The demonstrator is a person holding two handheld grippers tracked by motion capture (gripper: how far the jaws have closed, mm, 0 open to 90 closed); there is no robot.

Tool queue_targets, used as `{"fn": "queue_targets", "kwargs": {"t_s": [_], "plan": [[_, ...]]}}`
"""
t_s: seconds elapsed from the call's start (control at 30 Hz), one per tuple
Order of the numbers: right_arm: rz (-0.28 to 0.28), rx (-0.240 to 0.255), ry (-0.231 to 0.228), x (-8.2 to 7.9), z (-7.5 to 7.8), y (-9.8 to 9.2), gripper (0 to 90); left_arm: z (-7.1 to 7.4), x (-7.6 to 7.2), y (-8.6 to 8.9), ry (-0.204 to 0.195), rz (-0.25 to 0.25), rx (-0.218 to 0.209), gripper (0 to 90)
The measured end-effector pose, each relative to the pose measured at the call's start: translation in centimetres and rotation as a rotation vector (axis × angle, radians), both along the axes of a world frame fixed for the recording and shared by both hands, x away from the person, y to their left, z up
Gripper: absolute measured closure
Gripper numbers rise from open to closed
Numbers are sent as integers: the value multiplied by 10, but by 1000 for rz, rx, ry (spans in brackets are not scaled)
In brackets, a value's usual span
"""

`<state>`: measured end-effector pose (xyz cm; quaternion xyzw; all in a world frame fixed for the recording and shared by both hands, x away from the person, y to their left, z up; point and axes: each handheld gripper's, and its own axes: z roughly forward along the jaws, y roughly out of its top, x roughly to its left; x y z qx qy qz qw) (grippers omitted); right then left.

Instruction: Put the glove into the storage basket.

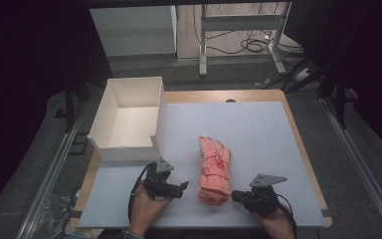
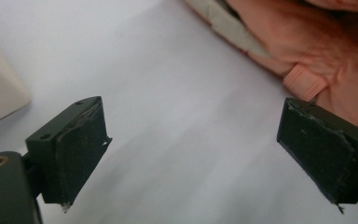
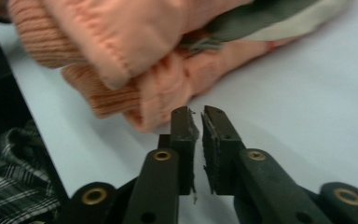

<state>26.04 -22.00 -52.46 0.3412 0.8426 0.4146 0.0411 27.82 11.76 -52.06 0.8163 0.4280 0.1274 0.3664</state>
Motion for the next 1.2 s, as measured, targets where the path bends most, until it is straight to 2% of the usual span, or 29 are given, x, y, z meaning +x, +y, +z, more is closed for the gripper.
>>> {"fn": "queue_targets", "kwargs": {"t_s": [0.1,0.17,0.27,0.4,0.6,0.77,0.87,1.07,1.2], "plan": [[21,-9,1,0,-2,10,849,0,0,7,9,6,-8,107],[30,-7,5,0,-3,15,849,0,1,13,35,9,-18,106],[39,-16,4,1,-5,23,842,1,2,20,51,6,-41,100],[53,-22,-3,2,-6,35,826,4,5,27,72,26,-30,79],[75,-32,-25,3,-8,57,821,11,10,36,65,23,-8,79],[83,-34,-35,5,-10,71,822,16,13,42,43,8,-1,80],[90,-42,-45,7,-10,78,821,17,14,44,48,0,-1,79],[85,-42,-58,6,-7,72,780,26,13,41,45,-27,-4,79],[32,-65,-85,9,-1,50,709,43,12,39,44,-52,-23,78]]}}
